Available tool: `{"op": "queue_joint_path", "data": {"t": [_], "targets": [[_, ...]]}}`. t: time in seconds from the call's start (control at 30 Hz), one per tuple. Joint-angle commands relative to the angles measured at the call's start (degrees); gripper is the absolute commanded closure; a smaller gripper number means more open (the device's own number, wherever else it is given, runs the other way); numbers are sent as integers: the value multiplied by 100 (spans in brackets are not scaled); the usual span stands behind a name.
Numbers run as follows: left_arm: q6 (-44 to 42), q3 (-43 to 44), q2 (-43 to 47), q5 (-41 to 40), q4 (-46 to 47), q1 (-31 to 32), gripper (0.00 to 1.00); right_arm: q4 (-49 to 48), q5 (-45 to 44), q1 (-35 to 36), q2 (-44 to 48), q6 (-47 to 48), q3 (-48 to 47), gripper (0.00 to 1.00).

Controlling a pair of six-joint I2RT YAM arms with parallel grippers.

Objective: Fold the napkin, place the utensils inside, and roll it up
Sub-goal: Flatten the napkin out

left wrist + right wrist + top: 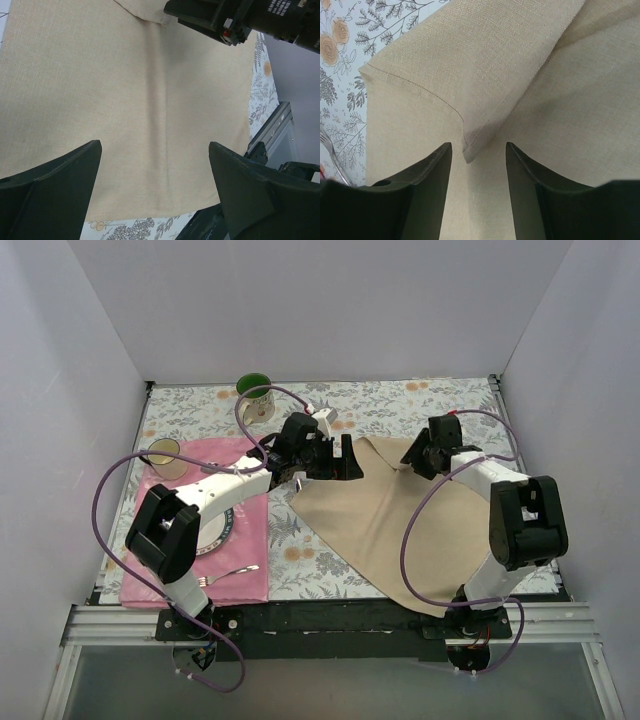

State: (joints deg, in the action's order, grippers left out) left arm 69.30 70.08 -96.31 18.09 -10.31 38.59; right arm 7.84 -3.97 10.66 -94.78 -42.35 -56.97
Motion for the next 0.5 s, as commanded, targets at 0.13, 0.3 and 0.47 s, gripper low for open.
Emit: {"op": "queue_joint_path", "data": {"t": [0.13, 0.3, 0.47], "targets": [[-101, -91, 227, 11, 11, 26, 12, -669, 168, -37, -445, 42, -113, 49], [-109, -135, 236, -7, -15, 35, 12, -573, 72, -64, -497, 148, -288, 57], [-144, -135, 236, -24, -24, 35, 12, -195, -130, -64, -462, 280, -543, 58]]}}
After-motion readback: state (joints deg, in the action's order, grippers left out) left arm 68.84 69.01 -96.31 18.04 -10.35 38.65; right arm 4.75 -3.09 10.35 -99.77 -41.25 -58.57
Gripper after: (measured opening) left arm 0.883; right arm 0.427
